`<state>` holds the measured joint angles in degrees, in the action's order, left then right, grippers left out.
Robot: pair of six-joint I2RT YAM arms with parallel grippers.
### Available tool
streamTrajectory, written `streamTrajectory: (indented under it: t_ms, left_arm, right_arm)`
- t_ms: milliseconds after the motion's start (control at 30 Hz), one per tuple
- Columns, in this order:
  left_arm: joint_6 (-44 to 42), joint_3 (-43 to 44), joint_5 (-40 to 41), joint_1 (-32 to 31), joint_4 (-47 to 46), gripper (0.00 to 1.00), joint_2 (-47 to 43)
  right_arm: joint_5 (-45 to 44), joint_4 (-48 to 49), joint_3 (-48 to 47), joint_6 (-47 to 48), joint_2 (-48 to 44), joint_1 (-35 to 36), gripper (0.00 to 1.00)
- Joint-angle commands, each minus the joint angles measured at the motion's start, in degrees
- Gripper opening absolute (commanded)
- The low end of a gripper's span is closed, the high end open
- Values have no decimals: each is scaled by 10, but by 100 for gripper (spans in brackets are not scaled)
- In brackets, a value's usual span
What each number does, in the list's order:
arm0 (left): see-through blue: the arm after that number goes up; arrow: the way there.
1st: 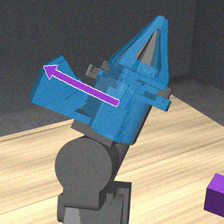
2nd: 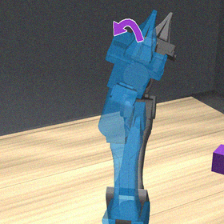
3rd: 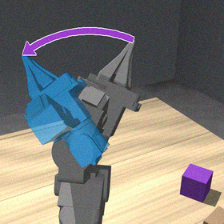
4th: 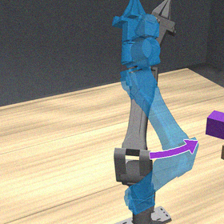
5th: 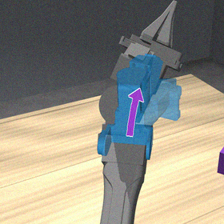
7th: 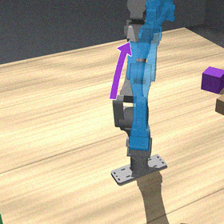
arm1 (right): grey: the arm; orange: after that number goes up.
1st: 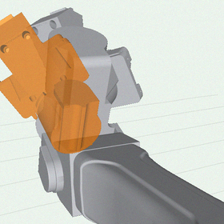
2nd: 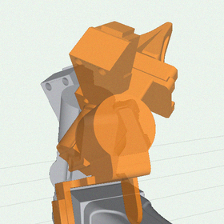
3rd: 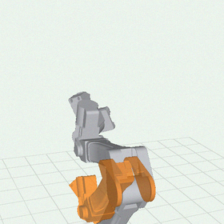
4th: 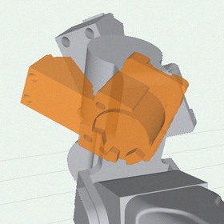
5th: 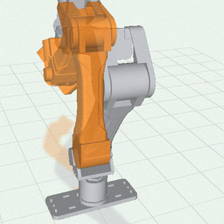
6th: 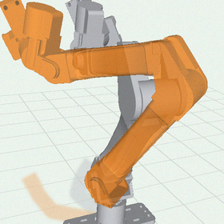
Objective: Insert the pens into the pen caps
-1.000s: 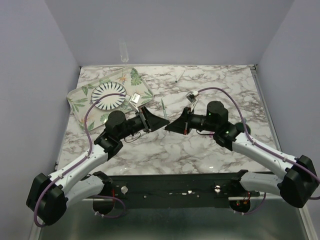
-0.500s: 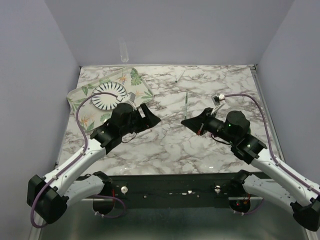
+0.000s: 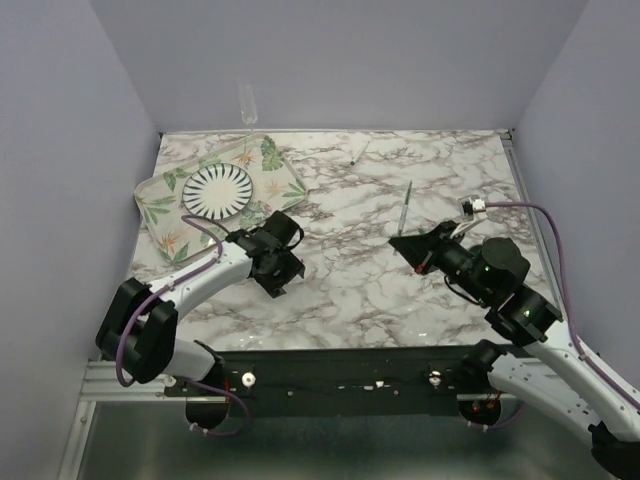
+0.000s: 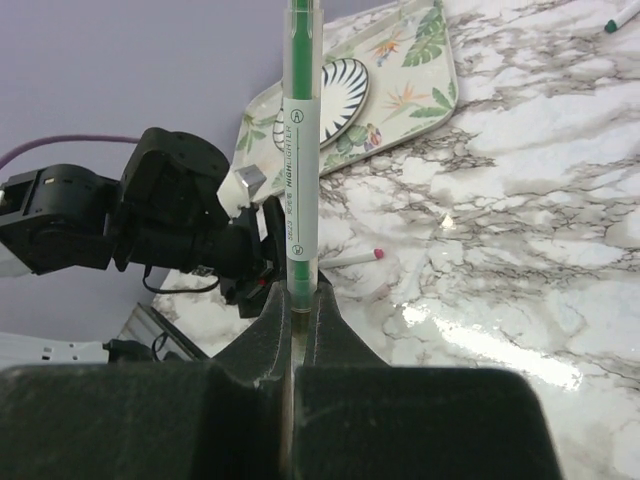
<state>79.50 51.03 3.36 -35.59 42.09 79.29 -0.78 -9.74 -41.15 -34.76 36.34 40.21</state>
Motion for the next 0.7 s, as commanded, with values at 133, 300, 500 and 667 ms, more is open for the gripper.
streamTrajectory:
  t_ms: [133,300,500,667]
  left_arm:
    - [104,38,16,-2,-65,64,42]
    - [-132,159,33,-7,-66,39,148]
    - [-257,146,14,-30,-159,34,162]
    - [-308,115,6,-32,-200,0,143]
  right_arm:
    - [-38,-41,6,19,-43,3,1]
    - [-44,-49,5,22,-57,3,1]
    - [-53,-53,5,27,-58,3,1]
    - [-57,-49,4,29,-56,3,1]
